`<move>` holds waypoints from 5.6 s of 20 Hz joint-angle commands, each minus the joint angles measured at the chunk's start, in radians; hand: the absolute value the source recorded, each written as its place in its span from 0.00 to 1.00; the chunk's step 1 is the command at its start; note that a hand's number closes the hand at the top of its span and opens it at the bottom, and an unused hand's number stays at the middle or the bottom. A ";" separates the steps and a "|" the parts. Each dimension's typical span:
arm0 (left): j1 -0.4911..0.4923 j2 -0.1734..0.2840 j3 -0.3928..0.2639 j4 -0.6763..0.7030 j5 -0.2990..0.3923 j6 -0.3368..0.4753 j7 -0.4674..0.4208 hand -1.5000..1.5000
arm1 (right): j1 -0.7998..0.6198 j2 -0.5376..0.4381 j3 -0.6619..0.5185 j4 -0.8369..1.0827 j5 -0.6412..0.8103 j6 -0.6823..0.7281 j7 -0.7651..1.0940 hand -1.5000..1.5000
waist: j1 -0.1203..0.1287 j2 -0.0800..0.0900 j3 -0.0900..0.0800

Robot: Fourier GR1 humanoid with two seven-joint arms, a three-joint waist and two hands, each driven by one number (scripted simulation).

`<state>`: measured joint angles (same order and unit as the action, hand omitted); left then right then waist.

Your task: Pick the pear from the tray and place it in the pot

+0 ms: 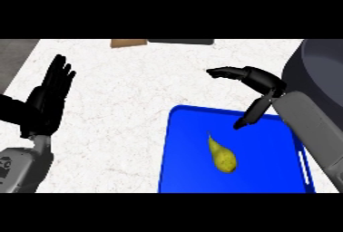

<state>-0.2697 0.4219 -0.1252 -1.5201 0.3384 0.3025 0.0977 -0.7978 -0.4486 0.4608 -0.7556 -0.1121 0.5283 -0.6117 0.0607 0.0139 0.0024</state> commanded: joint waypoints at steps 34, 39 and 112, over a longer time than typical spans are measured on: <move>0.039 -0.064 0.082 -0.077 -0.094 -0.020 0.099 0.50 | 0.001 0.091 0.348 -0.208 0.591 0.197 0.205 0.00 | -0.055 -0.012 -0.002; 0.025 -0.108 0.069 -0.052 -0.149 0.004 0.099 0.50 | -0.011 0.076 0.291 -0.241 0.621 0.254 0.186 0.00 | -0.059 -0.013 -0.002; 0.027 -0.143 0.200 -0.090 -0.200 -0.135 0.136 0.50 | 0.395 -0.158 -0.846 -0.535 0.242 -0.336 0.503 1.00 | -0.046 -0.009 -0.002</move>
<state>-0.2084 0.2701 0.0673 -1.6268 0.1404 0.1770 0.2174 -0.2946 -0.6162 -0.3732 -1.4566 0.1615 0.1906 -0.0704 0.0105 0.0033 0.0007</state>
